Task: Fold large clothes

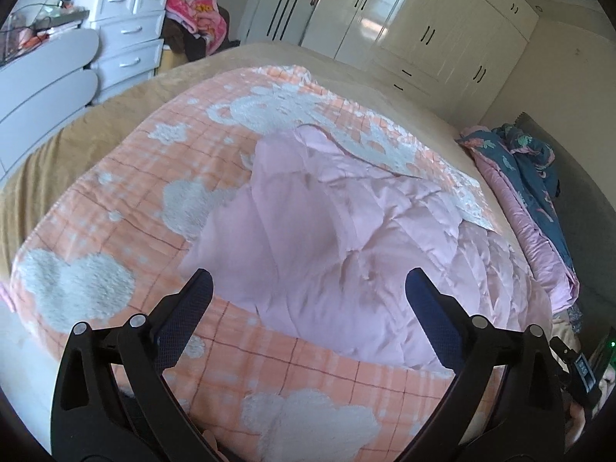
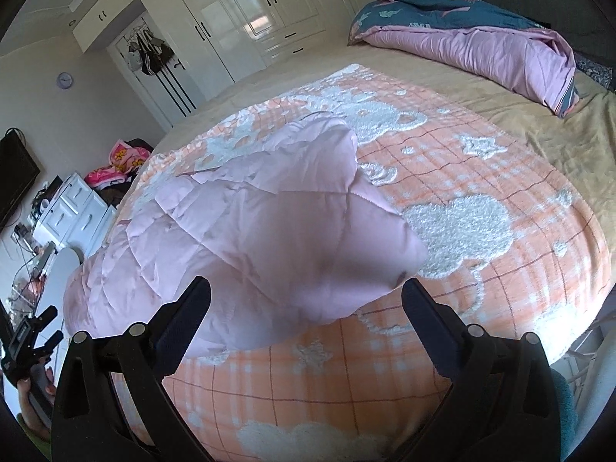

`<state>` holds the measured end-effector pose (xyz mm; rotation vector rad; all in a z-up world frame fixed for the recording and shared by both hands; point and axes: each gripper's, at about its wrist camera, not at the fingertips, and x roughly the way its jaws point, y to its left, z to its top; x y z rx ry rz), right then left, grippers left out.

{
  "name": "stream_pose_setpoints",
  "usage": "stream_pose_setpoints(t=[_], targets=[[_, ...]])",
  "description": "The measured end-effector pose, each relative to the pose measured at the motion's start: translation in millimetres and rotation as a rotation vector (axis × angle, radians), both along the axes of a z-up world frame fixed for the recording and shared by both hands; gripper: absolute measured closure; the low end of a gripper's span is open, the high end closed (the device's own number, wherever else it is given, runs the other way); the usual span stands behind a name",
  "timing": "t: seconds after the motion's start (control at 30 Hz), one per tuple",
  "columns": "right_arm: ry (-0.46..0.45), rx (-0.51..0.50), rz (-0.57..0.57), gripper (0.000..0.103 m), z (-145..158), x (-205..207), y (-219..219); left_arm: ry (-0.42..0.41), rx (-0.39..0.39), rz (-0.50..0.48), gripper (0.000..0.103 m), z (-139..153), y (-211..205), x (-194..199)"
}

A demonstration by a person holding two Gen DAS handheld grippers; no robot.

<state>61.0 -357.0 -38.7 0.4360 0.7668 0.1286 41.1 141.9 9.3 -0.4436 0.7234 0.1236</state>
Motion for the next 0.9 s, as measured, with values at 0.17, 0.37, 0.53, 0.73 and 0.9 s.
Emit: stream_pose_setpoints(t=[0.17, 0.37, 0.53, 0.73, 0.9], targets=[[-0.029, -0.031, -0.002, 0.004, 10, -8, 2, -0.024, 0.016, -0.004, 0.009, 10, -3, -9], [-0.117, -0.108, 0.019, 0.004, 36, -27, 12, -0.068, 0.04, -0.022, 0.009, 26, -12, -20], [-0.19, -0.163, 0.055, 0.004, 58, -45, 25, -0.107, 0.06, -0.048, 0.009, 40, -23, -29], [-0.264, -0.218, 0.09, 0.004, 78, -66, 41, -0.138, 0.074, -0.103, 0.009, 49, -43, -38], [-0.316, -0.244, 0.113, 0.004, 92, -81, 52, -0.151, 0.092, -0.158, 0.009, 52, -64, -45]])
